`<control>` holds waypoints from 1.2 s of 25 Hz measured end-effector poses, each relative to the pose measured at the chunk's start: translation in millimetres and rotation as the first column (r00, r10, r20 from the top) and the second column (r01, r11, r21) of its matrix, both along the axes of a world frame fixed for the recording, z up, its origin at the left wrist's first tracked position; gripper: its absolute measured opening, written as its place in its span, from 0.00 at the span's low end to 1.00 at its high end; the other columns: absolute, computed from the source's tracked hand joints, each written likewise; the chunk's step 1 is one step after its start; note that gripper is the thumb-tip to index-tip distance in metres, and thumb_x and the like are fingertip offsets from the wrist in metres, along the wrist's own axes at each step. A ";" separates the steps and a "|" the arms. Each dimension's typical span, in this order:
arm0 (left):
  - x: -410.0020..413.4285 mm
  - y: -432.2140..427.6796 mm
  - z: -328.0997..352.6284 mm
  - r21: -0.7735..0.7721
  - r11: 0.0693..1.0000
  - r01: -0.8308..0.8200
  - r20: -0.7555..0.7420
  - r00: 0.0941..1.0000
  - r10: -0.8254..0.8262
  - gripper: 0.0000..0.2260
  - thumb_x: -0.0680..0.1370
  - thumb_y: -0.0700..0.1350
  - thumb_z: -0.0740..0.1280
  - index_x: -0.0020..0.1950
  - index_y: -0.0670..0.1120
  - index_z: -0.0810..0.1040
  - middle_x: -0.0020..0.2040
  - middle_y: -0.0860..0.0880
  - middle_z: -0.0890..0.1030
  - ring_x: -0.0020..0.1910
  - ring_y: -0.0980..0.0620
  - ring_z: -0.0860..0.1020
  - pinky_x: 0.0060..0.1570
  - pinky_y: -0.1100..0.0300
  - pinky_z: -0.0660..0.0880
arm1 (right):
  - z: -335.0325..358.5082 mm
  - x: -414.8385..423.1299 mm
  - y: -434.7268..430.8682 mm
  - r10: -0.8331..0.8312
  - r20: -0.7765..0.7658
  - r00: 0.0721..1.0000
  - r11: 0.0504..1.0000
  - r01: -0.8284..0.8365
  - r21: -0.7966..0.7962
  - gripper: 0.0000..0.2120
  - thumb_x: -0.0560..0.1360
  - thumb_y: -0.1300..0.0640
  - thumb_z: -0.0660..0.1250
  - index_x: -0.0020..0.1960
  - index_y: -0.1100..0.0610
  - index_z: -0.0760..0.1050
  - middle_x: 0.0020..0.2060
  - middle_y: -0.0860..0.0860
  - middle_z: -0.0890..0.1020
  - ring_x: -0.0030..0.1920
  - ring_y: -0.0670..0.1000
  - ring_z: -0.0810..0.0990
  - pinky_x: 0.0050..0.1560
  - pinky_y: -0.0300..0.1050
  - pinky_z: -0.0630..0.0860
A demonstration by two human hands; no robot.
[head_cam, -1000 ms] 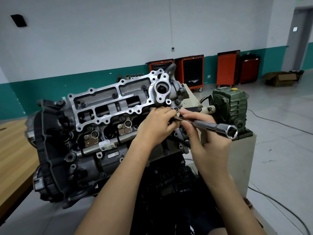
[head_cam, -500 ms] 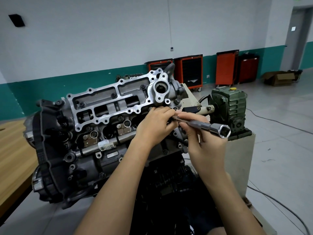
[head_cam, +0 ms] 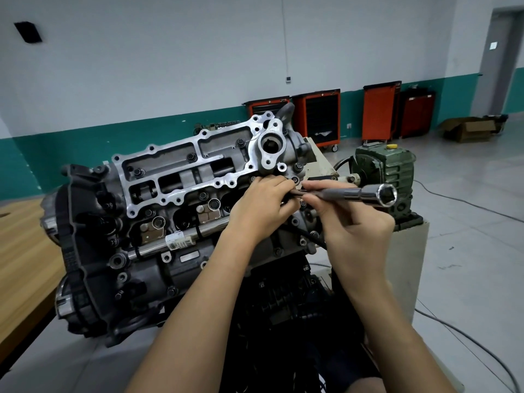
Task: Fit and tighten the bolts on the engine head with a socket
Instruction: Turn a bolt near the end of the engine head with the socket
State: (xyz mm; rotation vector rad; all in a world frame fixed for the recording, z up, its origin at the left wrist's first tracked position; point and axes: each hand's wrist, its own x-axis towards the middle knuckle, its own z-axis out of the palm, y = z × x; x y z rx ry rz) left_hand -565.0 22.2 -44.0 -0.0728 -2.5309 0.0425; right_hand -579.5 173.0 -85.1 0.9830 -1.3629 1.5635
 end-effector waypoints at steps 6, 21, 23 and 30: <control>-1.6 -2.5 -1.0 -0.022 1.000 -0.005 0.016 1.000 0.006 0.10 0.78 0.48 0.61 0.54 0.44 0.77 0.53 0.50 0.79 0.55 0.49 0.73 0.56 0.56 0.64 | -4.0 4.3 -1.3 0.108 0.019 0.994 0.992 -0.109 0.060 0.08 0.77 0.64 0.67 0.55 0.65 0.79 0.51 0.52 0.83 0.54 0.47 0.81 0.55 0.50 0.79; -0.1 -0.5 -0.1 -0.003 1.000 0.004 0.007 1.000 -0.004 0.12 0.76 0.48 0.59 0.55 0.45 0.77 0.51 0.50 0.80 0.54 0.49 0.74 0.55 0.57 0.65 | 1.5 0.3 0.9 -0.021 -0.011 1.000 1.000 0.021 -0.010 0.08 0.73 0.61 0.71 0.48 0.66 0.82 0.45 0.53 0.85 0.43 0.44 0.83 0.46 0.38 0.79; -0.5 -1.0 -0.3 -0.010 1.000 0.006 0.001 1.000 -0.006 0.09 0.77 0.47 0.61 0.50 0.44 0.76 0.50 0.50 0.79 0.53 0.48 0.74 0.54 0.57 0.64 | 0.5 2.8 1.1 0.011 0.015 1.000 0.999 -0.010 -0.035 0.10 0.73 0.59 0.72 0.49 0.65 0.82 0.45 0.51 0.84 0.44 0.44 0.83 0.46 0.40 0.79; 0.0 -1.7 -0.4 -0.012 1.000 -0.001 0.005 1.000 0.001 0.11 0.78 0.48 0.60 0.55 0.45 0.77 0.52 0.51 0.79 0.55 0.50 0.73 0.57 0.57 0.64 | 0.4 2.9 1.5 -0.017 -0.043 0.999 0.999 0.019 0.035 0.07 0.75 0.64 0.68 0.49 0.67 0.81 0.46 0.54 0.84 0.46 0.48 0.83 0.48 0.45 0.79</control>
